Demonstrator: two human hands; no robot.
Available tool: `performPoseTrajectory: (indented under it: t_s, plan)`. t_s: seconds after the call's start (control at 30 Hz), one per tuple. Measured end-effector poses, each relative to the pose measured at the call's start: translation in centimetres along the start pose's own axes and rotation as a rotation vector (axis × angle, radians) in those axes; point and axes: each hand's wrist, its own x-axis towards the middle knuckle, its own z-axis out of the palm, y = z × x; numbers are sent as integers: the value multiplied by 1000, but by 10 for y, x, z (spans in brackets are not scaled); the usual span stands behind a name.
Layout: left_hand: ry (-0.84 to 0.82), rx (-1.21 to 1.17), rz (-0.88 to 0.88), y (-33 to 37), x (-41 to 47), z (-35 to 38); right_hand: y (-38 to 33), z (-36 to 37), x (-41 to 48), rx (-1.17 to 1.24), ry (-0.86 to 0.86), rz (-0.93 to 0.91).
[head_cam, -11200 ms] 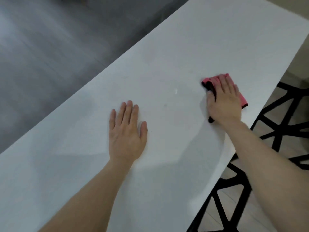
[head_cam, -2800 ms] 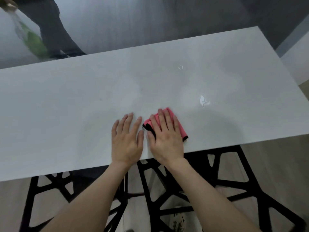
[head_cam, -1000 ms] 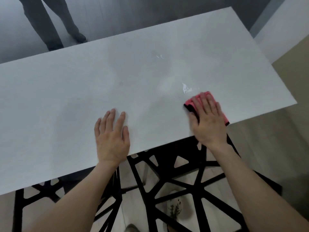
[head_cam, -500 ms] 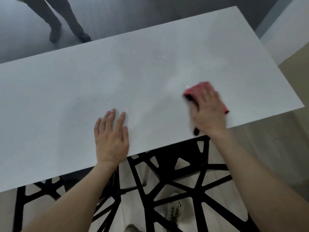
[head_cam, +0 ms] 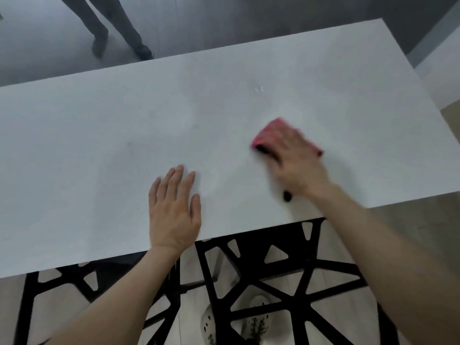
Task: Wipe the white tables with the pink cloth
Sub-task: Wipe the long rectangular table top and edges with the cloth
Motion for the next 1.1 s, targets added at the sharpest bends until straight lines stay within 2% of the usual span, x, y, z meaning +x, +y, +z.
performPoseTrajectory:
  t_s: [0.07,0.1,0.13,0.17,0.2,0.23,0.33,0.4,0.43,0.5,0.57,0.63,0.67,0.7,0.73,0.83,0.9,0.93,0.97,1.0,1.03,1.1]
  plan:
    - [14,-19,-16,1,-1,2,36,-13,-1,-41,99,356]
    - [20,-25,-20,1,0,3,31,-10,1,-57,126,540]
    - [22,-29,-20,1,0,4,11,-2,4,-66,158,655]
    - [21,-33,-21,2,-1,4,-18,6,6,-60,188,659]
    - [21,-36,-29,2,-1,4,-53,16,9,-16,214,552]
    - [22,-35,-49,2,-1,4,-87,26,9,51,195,351]
    - [30,-9,-138,2,-2,3,-143,43,-6,76,-59,-217]
    - [30,-18,-146,2,-2,3,-115,36,-4,33,-132,-386]
    - [29,-18,-144,3,-2,3,-91,30,2,24,-138,-382]
    - [11,-3,-143,2,-3,4,-35,16,18,13,-76,-151]
    - [7,3,-139,2,-4,5,12,1,30,-19,48,235]
    - [7,1,-140,3,-3,5,14,4,42,-68,146,568]
    - [7,0,-141,3,-3,5,-6,11,47,-79,170,648]
    - [9,-1,-142,3,-4,5,-34,19,52,-68,183,629]
    - [13,-2,-141,3,-3,5,-65,26,54,-17,187,500]
    - [37,-15,-133,3,-2,5,-134,44,37,105,6,-153]
    - [47,-20,-130,3,-2,5,-125,39,32,80,-121,-460]
    - [51,-19,-129,3,-3,5,-105,34,38,84,-142,-533]
    - [55,-18,-128,3,-3,6,-82,27,46,103,-142,-527]
    - [56,-18,-128,3,-3,6,-56,21,54,118,-98,-433]
    - [54,-18,-126,3,-3,7,-29,14,60,113,-14,-258]
    - [49,-13,-126,2,-4,10,5,3,64,10,143,213]
